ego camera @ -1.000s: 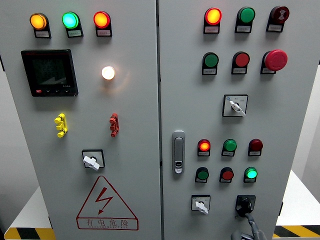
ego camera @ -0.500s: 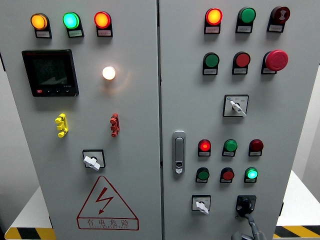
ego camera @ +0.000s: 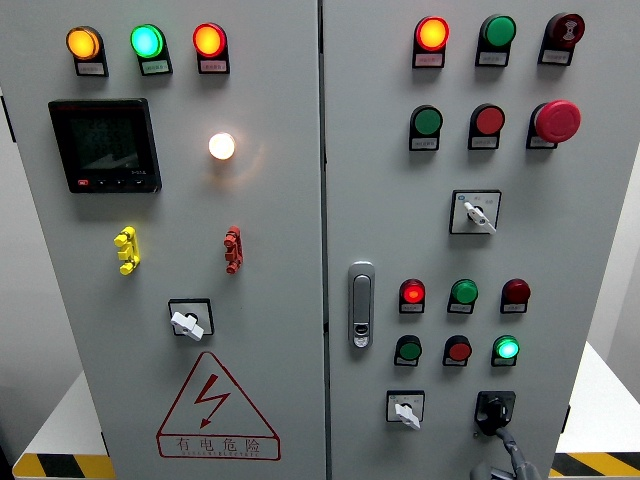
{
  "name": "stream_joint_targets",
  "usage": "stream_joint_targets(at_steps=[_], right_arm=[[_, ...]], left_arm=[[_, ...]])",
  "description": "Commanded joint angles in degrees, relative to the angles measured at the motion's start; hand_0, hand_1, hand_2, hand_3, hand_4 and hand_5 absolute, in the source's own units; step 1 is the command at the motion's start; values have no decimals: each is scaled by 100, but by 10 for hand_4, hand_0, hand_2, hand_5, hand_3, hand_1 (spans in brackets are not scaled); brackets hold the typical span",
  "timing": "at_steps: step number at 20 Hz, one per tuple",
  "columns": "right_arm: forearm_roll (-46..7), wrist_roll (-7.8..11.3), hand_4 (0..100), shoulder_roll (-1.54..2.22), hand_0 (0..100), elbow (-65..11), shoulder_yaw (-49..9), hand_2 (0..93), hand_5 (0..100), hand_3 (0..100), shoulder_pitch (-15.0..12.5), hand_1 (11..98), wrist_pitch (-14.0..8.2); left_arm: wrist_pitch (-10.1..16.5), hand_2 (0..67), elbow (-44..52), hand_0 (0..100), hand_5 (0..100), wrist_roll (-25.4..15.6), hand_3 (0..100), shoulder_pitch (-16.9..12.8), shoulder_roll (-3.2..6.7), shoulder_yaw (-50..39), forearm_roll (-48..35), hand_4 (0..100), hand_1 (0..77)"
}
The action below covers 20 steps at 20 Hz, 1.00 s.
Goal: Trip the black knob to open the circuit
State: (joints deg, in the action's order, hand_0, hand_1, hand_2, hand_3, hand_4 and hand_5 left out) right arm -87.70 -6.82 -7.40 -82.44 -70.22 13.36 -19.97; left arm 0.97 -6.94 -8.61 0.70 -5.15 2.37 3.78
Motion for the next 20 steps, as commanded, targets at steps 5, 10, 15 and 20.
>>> stream_joint_targets(at_steps=[5,10,15,20], right_arm=[[7,-3,1000,28,1000,-9,-62,154,1000,1000,-44,630,-42],[7,-12,1000,90,1000,-26,-176,151,1000,1000,-96,629,-50],[165,-65,1000,107,1000,-140,-255,144,1000,1000,-219,627,-112],[165,-47,1000,99,1000,-237,-281,141,1000,1000,-342,563,-121]], left_arm=[[0,130,0,0,15,0,213,0,-4,0,0,65,30],[0,130,0,0,15,0,213,0,-4,0,0,66,30],[0,130,0,0,15,0,213,0,-4,0,0,66,30],[0,130,0,0,15,0,213,0,5,0,0,66,30]])
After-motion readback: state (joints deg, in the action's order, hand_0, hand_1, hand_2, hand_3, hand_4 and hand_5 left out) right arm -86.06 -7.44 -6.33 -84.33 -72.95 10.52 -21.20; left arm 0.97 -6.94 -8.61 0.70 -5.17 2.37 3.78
